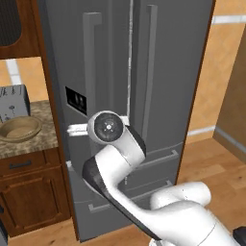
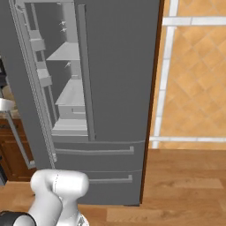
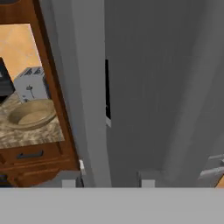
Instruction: Grab a lemon wedge from the fridge and one ice cube from the ice bowl, and put them in the glass of lemonade.
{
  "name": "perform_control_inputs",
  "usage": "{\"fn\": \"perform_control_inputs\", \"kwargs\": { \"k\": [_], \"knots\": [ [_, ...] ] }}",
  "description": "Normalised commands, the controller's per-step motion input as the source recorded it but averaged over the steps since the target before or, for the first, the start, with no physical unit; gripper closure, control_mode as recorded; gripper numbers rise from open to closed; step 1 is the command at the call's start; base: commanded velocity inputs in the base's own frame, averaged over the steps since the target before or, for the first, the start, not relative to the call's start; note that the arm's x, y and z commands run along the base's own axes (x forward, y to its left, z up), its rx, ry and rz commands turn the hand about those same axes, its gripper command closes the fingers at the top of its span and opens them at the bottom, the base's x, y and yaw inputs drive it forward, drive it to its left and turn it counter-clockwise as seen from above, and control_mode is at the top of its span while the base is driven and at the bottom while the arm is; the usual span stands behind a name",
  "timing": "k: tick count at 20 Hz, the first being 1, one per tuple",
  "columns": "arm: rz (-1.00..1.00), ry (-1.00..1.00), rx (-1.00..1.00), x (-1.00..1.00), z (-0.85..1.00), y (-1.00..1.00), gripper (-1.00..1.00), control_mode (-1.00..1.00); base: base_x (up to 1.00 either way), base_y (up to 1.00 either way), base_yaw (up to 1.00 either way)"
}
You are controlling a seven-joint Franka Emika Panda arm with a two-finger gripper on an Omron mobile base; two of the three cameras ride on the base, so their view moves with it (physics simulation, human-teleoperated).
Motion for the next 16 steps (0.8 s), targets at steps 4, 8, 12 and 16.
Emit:
{"fn": "perform_control_inputs", "kwargs": {
  "k": [4,8,12,16],
  "knots": [
    [0.01,-0.26,0.49,-1.0,0.4,-0.43,-1.0,-1.0,0.0,0.0,0.0],
    [0.0,-0.15,0.74,-0.83,0.24,-0.99,-1.0,-1.0,0.0,0.0,0.0],
    [0.0,-0.02,0.9,-0.27,0.24,-1.0,-1.0,-1.0,0.0,0.0,0.0],
    [0.0,0.09,0.89,-0.08,0.0,-1.0,-1.0,-1.0,0.0,0.0,0.0]
  ]
}}
